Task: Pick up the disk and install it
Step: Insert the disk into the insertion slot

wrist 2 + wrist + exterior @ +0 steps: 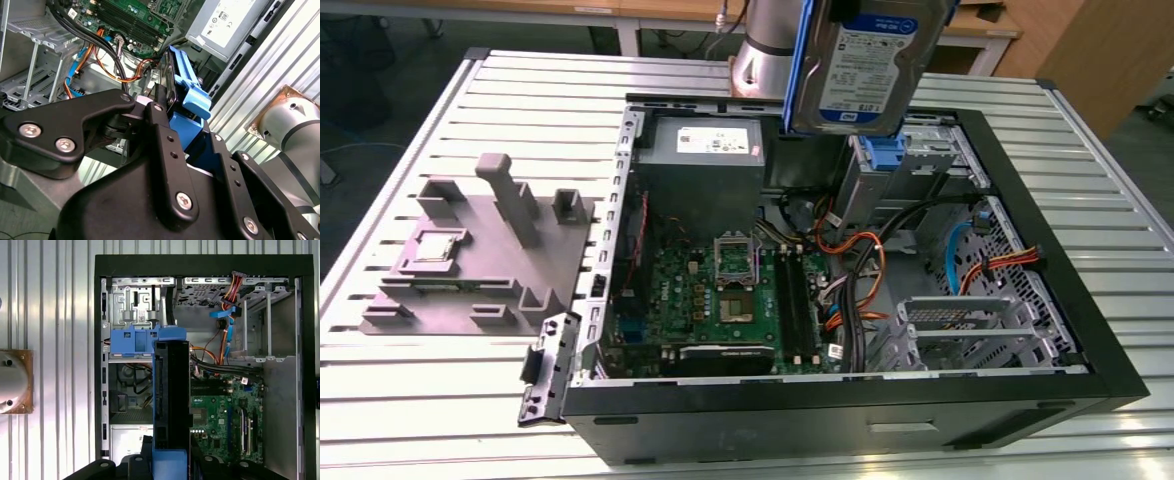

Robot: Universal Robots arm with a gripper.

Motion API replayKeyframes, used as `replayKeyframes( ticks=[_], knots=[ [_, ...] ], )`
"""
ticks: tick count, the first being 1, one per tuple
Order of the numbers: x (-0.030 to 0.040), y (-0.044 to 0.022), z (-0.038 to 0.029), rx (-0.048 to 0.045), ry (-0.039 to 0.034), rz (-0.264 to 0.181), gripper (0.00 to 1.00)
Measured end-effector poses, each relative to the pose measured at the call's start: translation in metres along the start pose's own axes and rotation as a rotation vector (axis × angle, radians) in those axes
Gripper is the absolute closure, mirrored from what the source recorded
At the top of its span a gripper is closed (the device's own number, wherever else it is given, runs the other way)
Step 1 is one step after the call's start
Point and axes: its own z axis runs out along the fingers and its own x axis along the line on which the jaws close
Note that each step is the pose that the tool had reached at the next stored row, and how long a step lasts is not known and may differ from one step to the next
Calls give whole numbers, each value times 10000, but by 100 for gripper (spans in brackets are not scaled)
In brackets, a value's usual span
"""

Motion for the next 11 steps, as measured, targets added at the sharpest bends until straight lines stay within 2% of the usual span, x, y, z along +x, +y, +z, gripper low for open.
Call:
replayKeyframes(
  ticks=[11],
  knots=[
    [-64,2,0,0,0,1,63]
  ],
)
